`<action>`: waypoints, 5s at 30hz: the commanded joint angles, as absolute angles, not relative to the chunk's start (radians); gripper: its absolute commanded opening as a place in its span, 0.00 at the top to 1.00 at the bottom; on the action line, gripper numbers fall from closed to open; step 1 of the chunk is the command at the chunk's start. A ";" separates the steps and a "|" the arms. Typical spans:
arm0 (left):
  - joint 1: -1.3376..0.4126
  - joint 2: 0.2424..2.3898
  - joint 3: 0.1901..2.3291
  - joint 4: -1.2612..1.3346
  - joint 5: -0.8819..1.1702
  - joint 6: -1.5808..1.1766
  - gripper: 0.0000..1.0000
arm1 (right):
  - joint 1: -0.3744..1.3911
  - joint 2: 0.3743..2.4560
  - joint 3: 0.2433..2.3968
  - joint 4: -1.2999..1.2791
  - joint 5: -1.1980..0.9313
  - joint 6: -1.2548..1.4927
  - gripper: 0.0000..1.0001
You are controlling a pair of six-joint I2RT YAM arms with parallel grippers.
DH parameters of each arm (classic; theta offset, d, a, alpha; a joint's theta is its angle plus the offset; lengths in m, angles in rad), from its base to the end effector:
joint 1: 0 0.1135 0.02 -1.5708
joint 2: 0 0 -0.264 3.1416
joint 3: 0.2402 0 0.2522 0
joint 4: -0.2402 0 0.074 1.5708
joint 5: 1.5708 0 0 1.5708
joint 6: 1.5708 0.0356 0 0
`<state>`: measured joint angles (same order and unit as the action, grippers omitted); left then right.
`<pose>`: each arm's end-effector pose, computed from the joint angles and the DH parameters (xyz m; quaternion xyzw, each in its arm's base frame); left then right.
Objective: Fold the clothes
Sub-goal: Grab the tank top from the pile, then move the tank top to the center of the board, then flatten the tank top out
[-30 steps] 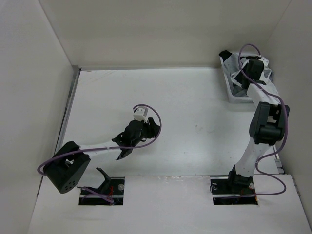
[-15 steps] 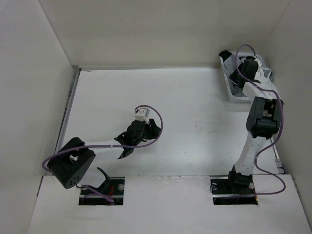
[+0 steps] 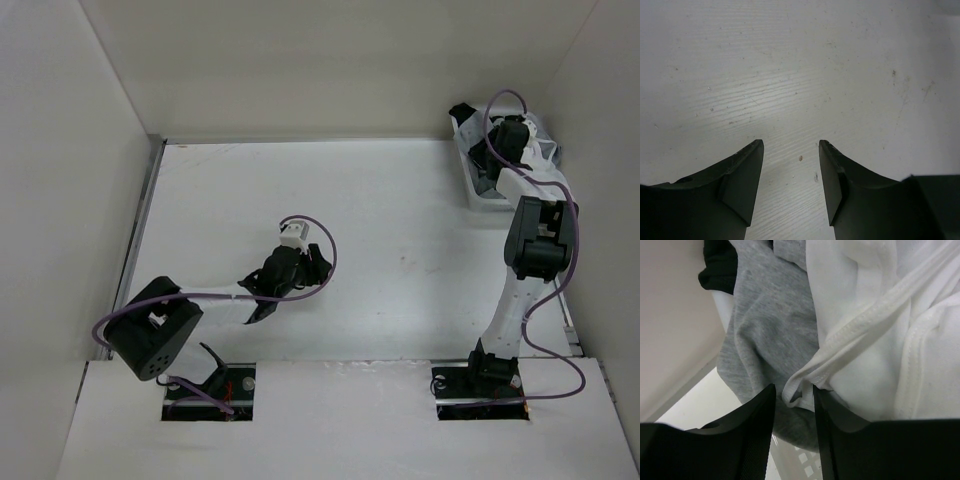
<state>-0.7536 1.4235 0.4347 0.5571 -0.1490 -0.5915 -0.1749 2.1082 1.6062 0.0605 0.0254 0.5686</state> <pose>0.1970 -0.1776 0.1573 0.0280 0.8403 -0.2860 0.4597 0.4901 -0.0875 0.2282 0.3132 0.7845 0.0941 0.5268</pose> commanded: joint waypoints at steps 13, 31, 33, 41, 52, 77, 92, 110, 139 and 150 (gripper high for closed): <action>-0.762 1.443 0.488 0.614 -0.133 -0.600 0.54 | -0.180 1.972 1.478 0.291 0.032 0.629 0.97; -0.760 1.200 0.538 0.459 -0.189 -0.607 0.56 | 0.069 1.067 1.230 0.241 0.048 0.529 0.98; -0.755 1.137 0.548 0.402 -0.218 -0.615 0.55 | 0.169 0.978 1.250 0.203 0.052 0.511 0.98; -0.630 0.876 0.537 0.233 -0.302 -0.620 0.54 | 0.599 0.896 1.361 0.140 0.038 0.448 0.97; -0.418 0.701 0.449 0.094 -0.345 -0.723 0.53 | 0.487 1.291 1.055 0.524 -0.175 0.656 0.95; -0.653 1.356 0.695 0.247 -0.342 -0.614 0.60 | 0.406 1.537 0.711 0.288 0.126 0.739 0.78; -0.495 1.638 0.712 0.126 -0.269 -0.733 0.79 | 0.429 1.578 0.684 0.270 0.046 0.818 0.59; -0.735 1.025 0.431 -0.187 -0.343 -1.029 0.79 | 0.369 1.483 0.738 0.129 0.209 0.703 0.96; -0.393 2.293 1.773 -0.005 -0.250 -0.356 0.71 | 0.373 1.575 0.732 0.258 0.074 0.719 0.60; -0.397 2.384 1.839 0.044 -0.157 -0.222 0.66 | 0.373 1.594 0.736 0.272 0.044 0.726 0.59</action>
